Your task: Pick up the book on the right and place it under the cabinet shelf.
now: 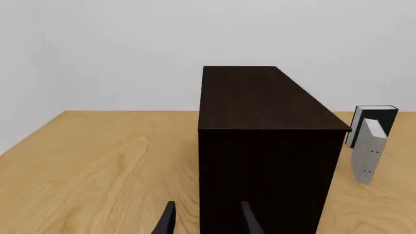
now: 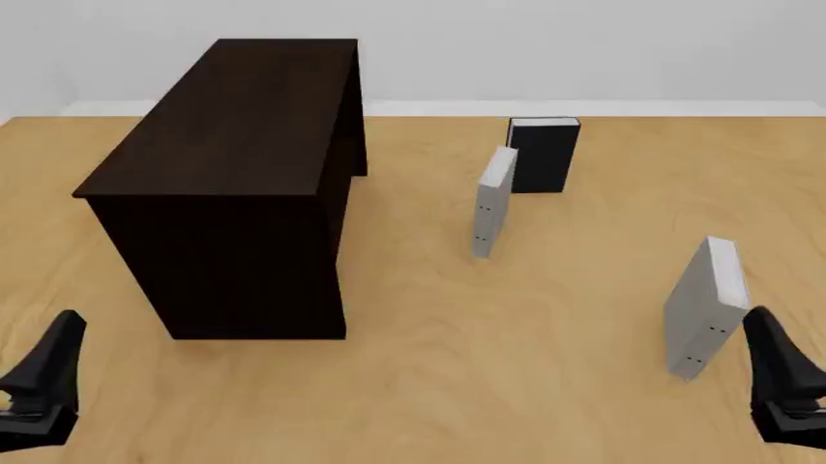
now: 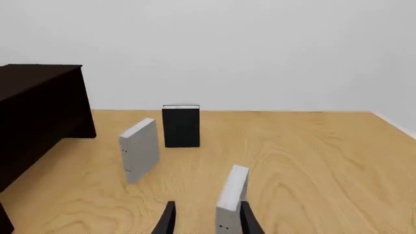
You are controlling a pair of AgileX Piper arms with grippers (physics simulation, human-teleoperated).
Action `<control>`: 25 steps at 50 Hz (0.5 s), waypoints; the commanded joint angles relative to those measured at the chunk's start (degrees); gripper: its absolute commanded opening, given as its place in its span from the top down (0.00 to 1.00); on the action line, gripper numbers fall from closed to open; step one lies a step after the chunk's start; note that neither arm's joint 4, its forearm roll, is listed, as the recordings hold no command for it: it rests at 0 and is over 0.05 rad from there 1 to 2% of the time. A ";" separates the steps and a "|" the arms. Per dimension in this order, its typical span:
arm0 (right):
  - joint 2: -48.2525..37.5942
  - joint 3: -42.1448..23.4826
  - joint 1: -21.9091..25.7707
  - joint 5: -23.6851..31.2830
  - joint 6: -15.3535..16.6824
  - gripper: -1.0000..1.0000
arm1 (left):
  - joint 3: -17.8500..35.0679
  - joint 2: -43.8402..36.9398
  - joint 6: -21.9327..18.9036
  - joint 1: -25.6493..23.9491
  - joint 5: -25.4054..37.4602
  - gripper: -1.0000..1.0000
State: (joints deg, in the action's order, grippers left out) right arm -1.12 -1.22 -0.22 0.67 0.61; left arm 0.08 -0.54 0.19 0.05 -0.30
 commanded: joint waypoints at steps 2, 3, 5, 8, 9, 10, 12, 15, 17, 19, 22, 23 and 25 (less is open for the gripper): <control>-2.33 -3.07 -2.03 2.47 0.04 0.00 | 0.10 -1.47 0.37 -0.02 -1.02 0.00; -2.96 -3.83 -2.70 2.91 -0.27 0.00 | 0.12 -1.00 0.12 -0.04 -0.73 0.00; 0.06 -6.16 -7.66 6.48 -2.76 0.00 | 0.14 -1.41 0.39 -0.01 -0.91 0.00; -11.50 -8.19 -8.62 3.57 -5.04 0.00 | 0.09 -2.38 0.60 0.50 -1.75 0.00; -12.95 -8.91 -6.14 3.70 -6.18 0.00 | 0.15 -2.53 0.68 0.30 -1.79 0.00; -10.93 -10.16 -5.85 5.51 -4.66 0.00 | 0.12 -2.76 0.73 0.17 -2.02 0.00; -12.72 -12.11 -7.17 6.70 -3.69 0.00 | 0.07 -2.71 0.70 0.18 -2.06 0.00; -18.26 -15.43 -8.79 7.74 -2.38 0.00 | 0.07 -2.68 0.70 0.18 -2.03 0.00; -21.74 -17.23 -9.66 8.46 -1.65 0.00 | 0.06 -2.71 0.71 0.18 -2.07 0.00; -24.02 -19.51 -8.71 9.67 -7.39 0.00 | 0.04 -2.72 0.70 0.18 -2.09 0.00; -27.32 -21.70 -6.61 10.69 -9.30 0.00 | 0.02 -2.63 0.70 0.19 -2.03 0.00; -28.55 -22.44 -6.14 11.09 -9.76 0.00 | 0.02 -2.60 0.70 0.18 -2.01 0.00; -30.63 -23.66 -6.87 11.81 -9.80 0.00 | 0.07 -2.61 0.71 0.19 -1.98 0.00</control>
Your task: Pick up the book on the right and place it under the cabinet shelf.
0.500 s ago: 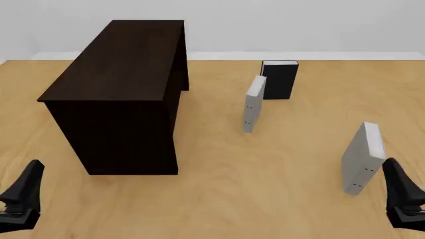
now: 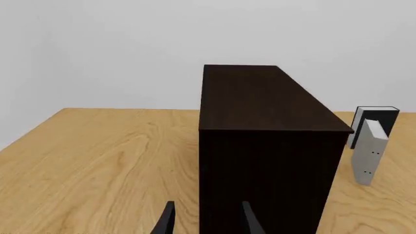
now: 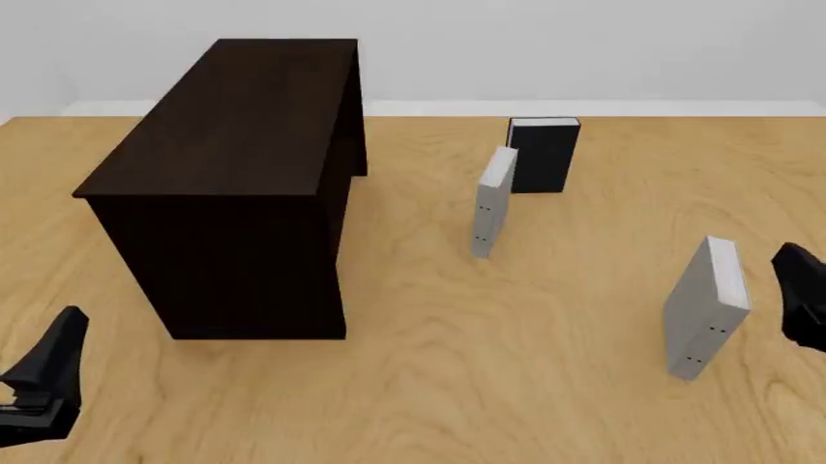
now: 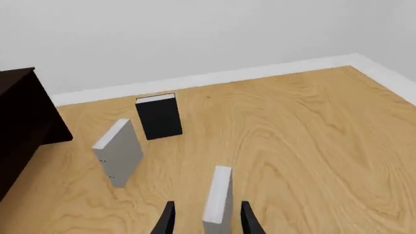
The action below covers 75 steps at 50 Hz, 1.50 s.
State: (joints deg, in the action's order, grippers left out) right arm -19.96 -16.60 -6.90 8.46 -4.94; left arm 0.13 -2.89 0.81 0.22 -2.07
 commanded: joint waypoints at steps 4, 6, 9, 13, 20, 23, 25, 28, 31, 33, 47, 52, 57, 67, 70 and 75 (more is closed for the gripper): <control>-15.70 -12.08 1.38 6.50 -6.40 0.00 | -0.04 -0.08 0.10 0.03 -0.06 0.00; -16.62 -14.81 0.42 8.72 -5.45 0.00 | -0.03 0.06 0.10 0.03 0.09 0.00; -17.96 -17.49 0.79 11.10 -6.17 0.00 | -0.03 0.03 0.10 0.03 0.06 0.00; -20.62 -20.12 1.53 12.94 -6.89 0.00 | -0.02 0.10 0.09 0.04 0.13 0.00; -23.92 -22.91 2.80 14.82 -6.59 0.00 | -0.03 -0.22 0.08 0.04 -0.19 0.00; -25.39 -22.65 4.44 14.84 -8.46 0.00 | -0.01 -0.02 0.02 0.04 -0.03 0.00; -25.91 -22.74 4.41 14.85 -8.72 0.00 | -0.01 -0.06 0.04 0.04 -0.06 0.00; -27.03 -23.04 3.43 14.87 -7.98 0.00 | -0.01 0.11 -0.01 0.03 0.08 0.00; -27.74 -23.15 3.62 14.66 -8.38 0.00 | -0.01 -0.40 -0.01 0.03 -0.43 0.00; -28.29 -23.31 2.99 14.46 -7.80 0.00 | -0.02 -0.18 0.01 0.03 -0.21 0.00; -32.97 -21.65 1.63 11.05 -6.37 0.00 | 0.01 -1.15 -0.03 0.03 -1.17 0.00; -34.14 -20.57 1.55 9.69 -5.90 0.00 | 0.05 -1.09 -0.02 0.03 -1.05 0.00; -34.98 -19.30 1.40 8.19 -5.79 0.00 | -0.02 -1.13 0.01 0.04 -1.14 0.00; -37.01 -16.54 0.60 5.27 -5.65 0.00 | 0.01 -1.12 0.04 0.05 -1.09 0.00; -37.82 -15.86 0.33 4.26 -5.58 0.00 | 0.06 -1.00 0.06 0.05 -0.91 0.00; -38.85 -15.05 0.30 2.89 -5.93 0.00 | 0.09 -0.81 0.02 0.05 -0.72 0.00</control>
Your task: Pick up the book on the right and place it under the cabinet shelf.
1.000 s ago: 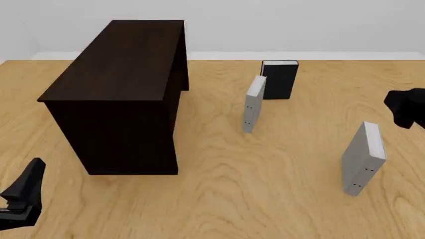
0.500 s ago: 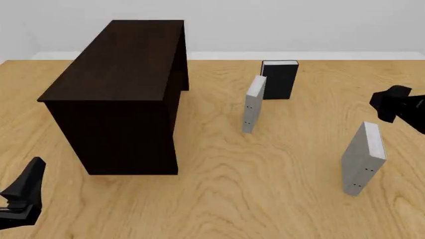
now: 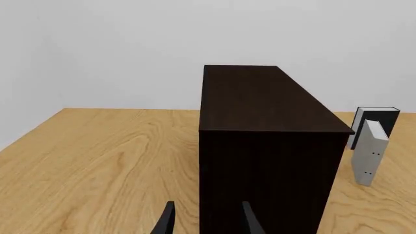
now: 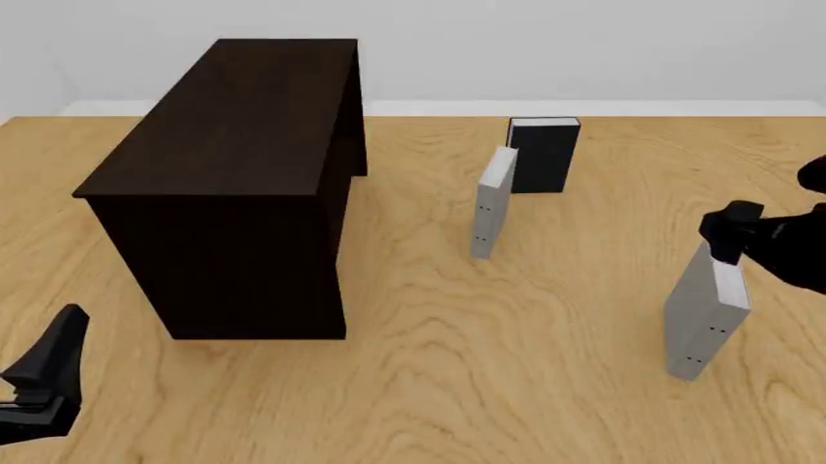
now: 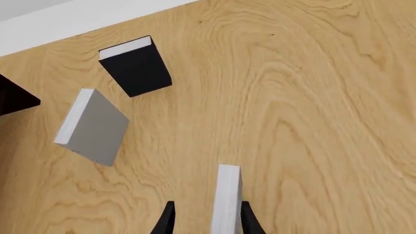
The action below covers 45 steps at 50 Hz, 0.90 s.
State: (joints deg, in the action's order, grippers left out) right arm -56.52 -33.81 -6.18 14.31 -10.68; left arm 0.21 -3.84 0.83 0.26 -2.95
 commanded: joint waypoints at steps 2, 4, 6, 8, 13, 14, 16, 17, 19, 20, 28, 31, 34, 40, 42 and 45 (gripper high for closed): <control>-2.81 2.68 -0.30 -3.77 -0.54 0.00 | 0.00 0.12 0.00 0.00 0.11 0.00; -3.31 3.12 -0.37 -4.49 -0.66 0.00 | 0.17 0.32 -0.01 0.00 0.47 0.00; -3.86 3.57 -0.45 -5.26 -0.75 0.00 | 0.10 0.24 0.02 0.00 0.34 0.00; -4.16 3.79 -0.46 -5.64 -0.87 0.00 | 0.03 0.09 0.03 0.00 0.14 0.00; -4.96 4.94 -0.92 -7.42 -1.50 0.00 | -0.08 -0.09 0.03 0.01 -0.13 0.00; -4.96 4.94 -0.92 -7.43 -1.50 0.00 | -0.08 -0.09 0.03 0.01 -0.14 0.00; -5.51 5.53 -0.84 -8.25 -2.00 0.00 | -0.05 -0.19 0.05 0.01 -0.20 0.00; -5.77 5.75 -1.05 -8.61 -1.91 0.00 | 0.05 -0.12 0.05 0.01 -0.03 0.00; -6.29 6.13 -0.96 -9.20 -2.30 0.00 | 0.07 -0.15 0.04 0.02 -0.03 0.00; -6.46 6.25 -1.15 -9.45 -2.19 0.00 | 0.07 -0.15 0.04 0.02 -0.03 0.00; -8.05 7.48 -1.20 -11.51 -2.76 0.00 | -0.09 -0.33 0.04 0.02 -0.37 0.00; -8.56 7.74 -1.17 -12.05 -2.93 0.00 | -0.07 -0.31 0.02 0.02 -0.34 0.00; -9.14 8.00 -1.10 -12.60 -3.12 0.00 | 0.02 -0.01 0.01 0.02 0.02 0.00; -10.01 8.25 -1.26 -13.42 -3.22 0.00 | 0.02 -0.04 0.02 0.03 0.02 0.00; -10.29 8.40 -1.37 -13.72 -3.23 0.00 | -0.05 0.14 -0.01 -0.16 0.10 0.00; -10.81 8.66 -1.52 -14.29 -3.25 0.00 | 0.03 0.00 0.04 -0.15 0.07 0.00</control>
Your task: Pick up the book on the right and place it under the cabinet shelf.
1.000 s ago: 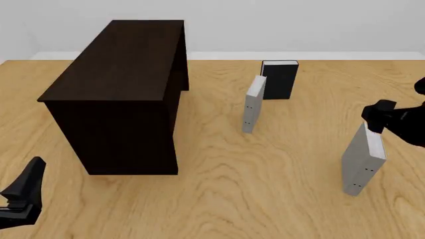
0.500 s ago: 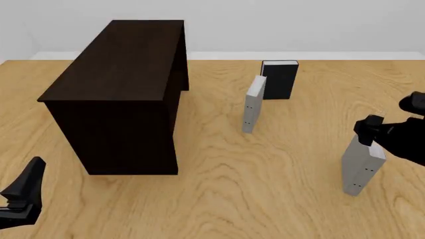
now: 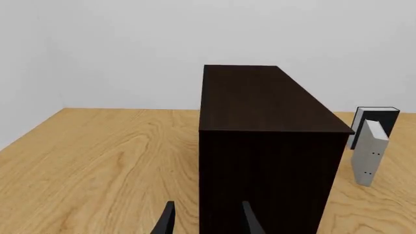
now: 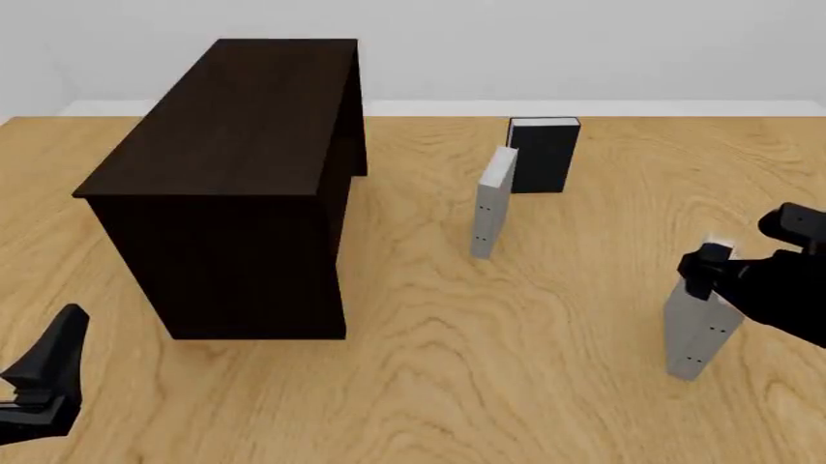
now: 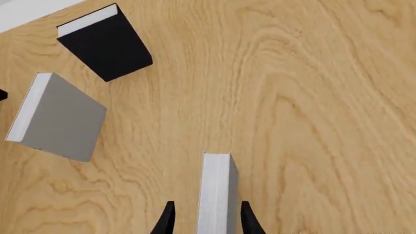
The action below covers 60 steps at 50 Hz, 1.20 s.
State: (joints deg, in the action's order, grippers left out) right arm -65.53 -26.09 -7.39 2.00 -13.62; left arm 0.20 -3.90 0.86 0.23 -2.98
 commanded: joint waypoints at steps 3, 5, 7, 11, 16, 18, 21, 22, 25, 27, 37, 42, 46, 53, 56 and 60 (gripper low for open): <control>-2.02 1.01 -0.36 -2.13 -0.43 0.00 | 0.02 0.01 0.01 -0.11 0.04 0.00; -1.87 0.91 -0.52 -1.98 -0.27 1.00 | 0.04 0.11 0.02 -0.11 0.17 0.00; -1.89 0.89 -0.57 -2.01 -0.24 1.00 | 0.05 0.12 0.02 -0.11 0.18 0.00; -2.10 0.85 -0.68 -2.09 -0.19 1.00 | 0.14 0.27 0.01 -0.12 0.42 0.00; -2.19 0.84 -0.80 -2.20 -0.06 1.00 | -0.07 0.01 0.01 -0.12 -0.05 0.00; -2.00 0.78 -0.67 -1.98 -0.18 1.00 | 0.00 0.01 0.02 -0.11 0.02 0.00; -1.65 0.64 -0.61 -1.68 -0.06 1.00 | 0.00 0.07 0.01 -0.11 0.08 0.00; -1.47 0.63 -0.48 -1.57 -0.11 1.00 | 0.04 0.15 0.01 -0.11 0.19 0.00; -1.04 0.55 -0.33 -1.26 -0.10 1.00 | 0.10 0.27 0.03 -0.11 0.38 0.00; 0.00 0.19 -0.20 -0.41 0.06 1.00 | 0.14 0.29 0.01 -0.11 0.43 0.00; 6.27 -2.30 2.66 4.59 0.35 1.00 | -0.04 0.29 0.03 -0.11 0.26 0.00; 9.04 -3.21 4.74 6.02 -0.74 1.00 | -0.03 0.58 0.03 -0.11 0.57 0.00; 11.40 -3.64 7.51 6.41 -3.18 1.00 | -0.10 0.62 0.00 -0.11 0.51 0.00; 14.28 -3.70 11.79 5.16 -7.24 1.00 | -0.10 1.24 -0.12 -0.11 1.05 0.00; 15.10 -3.63 13.32 3.81 -9.45 1.00 | -0.12 1.34 -0.05 -0.11 1.18 0.00; 15.34 -3.62 15.09 2.44 -11.39 1.00 | -0.10 1.90 -0.16 -0.11 1.66 0.00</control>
State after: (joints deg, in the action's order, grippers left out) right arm -53.05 -28.82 3.16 6.30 -19.64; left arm 0.12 -2.74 0.79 0.12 -1.96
